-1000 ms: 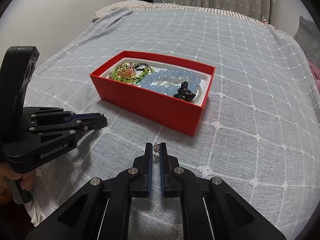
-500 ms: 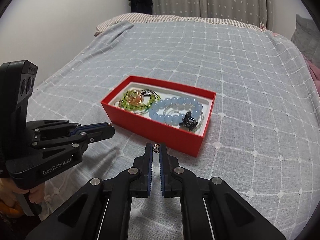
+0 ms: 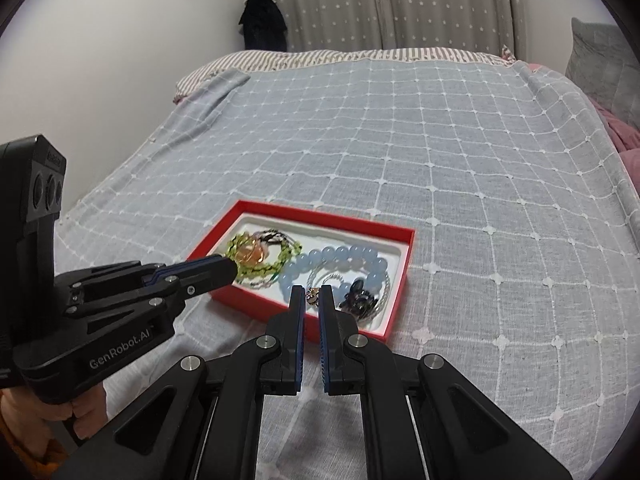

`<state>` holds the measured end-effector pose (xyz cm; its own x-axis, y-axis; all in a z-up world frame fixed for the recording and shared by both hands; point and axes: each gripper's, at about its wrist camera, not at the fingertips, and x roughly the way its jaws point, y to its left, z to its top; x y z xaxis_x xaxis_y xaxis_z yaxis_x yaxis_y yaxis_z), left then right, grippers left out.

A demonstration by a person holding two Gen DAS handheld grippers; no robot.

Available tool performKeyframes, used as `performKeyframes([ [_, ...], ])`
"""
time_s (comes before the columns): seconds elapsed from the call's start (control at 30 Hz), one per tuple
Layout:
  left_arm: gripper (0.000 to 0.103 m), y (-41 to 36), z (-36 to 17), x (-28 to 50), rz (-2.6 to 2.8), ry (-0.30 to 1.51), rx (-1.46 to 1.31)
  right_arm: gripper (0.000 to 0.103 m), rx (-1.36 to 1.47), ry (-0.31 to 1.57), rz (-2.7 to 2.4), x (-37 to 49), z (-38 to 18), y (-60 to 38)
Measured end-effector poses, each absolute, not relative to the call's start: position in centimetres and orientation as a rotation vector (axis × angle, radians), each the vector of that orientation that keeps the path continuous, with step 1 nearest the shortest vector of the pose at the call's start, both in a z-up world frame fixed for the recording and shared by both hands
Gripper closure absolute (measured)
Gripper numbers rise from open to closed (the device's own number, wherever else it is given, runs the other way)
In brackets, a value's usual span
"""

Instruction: Organize jewelry

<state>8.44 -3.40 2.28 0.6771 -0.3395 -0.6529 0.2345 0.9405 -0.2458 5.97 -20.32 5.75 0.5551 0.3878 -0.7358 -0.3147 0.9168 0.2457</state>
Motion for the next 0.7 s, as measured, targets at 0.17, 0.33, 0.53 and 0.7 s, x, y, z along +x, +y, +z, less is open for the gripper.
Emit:
performKeyframes([
  [0.17,0.100,-3.2,1.5,9.4,-0.304,0.774,-0.153,0.097,0.102,0.902,0.395,7.4,5.1,-20.4],
  [0.33,0.100,-3.1,1.3,9.8,-0.286,0.782,-0.149,0.096,0.096,0.917,0.386,8.1,4.2,-20.1],
  [0.53,0.079,-3.1,1.8,9.4,-0.279,0.778,-0.125,0.095,0.104,0.930,0.383,8.4,3.8,-20.3],
  [0.7,0.065,-2.8,2.5,8.3,-0.282,0.770,-0.108,0.079,0.103,0.921,0.387,7.7,4.5,-20.7],
])
